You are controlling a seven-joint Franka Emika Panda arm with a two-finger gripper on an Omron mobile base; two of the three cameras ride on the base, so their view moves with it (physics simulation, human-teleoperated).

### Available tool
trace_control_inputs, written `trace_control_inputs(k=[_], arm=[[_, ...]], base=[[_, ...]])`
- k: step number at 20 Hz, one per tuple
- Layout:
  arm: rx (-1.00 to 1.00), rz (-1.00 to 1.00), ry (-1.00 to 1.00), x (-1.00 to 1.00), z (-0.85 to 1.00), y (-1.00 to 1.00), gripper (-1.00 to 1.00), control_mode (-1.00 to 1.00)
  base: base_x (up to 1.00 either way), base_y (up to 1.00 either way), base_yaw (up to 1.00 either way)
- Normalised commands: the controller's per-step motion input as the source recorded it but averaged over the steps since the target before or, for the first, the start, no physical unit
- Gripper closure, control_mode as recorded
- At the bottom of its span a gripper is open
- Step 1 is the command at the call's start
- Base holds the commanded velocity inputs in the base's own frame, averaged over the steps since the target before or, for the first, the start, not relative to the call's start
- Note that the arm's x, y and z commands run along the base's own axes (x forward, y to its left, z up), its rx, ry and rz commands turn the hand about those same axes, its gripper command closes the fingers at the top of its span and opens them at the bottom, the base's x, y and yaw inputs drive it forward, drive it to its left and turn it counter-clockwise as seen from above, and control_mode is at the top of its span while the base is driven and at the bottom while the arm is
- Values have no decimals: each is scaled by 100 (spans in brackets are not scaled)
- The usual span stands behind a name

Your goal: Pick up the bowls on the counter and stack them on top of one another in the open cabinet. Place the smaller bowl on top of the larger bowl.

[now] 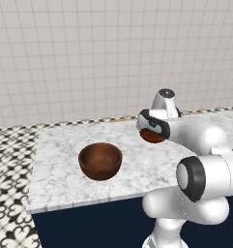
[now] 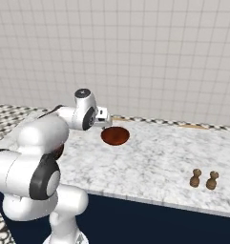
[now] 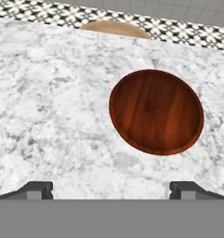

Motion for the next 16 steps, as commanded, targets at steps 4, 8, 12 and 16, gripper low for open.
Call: trace_control_inputs(k=[4, 8, 12, 16], arm=[[-8, 0, 16, 84, -49, 0, -100, -100], [-6, 0, 25, 62, -53, 2, -100, -100], [-5, 0, 17, 59, -48, 0, -100, -100], [-5, 0, 11, 35, -56, -13, -100, -100]], base=[[0, 0, 0], [0, 0, 0], [0, 0, 0], [0, 0, 0]])
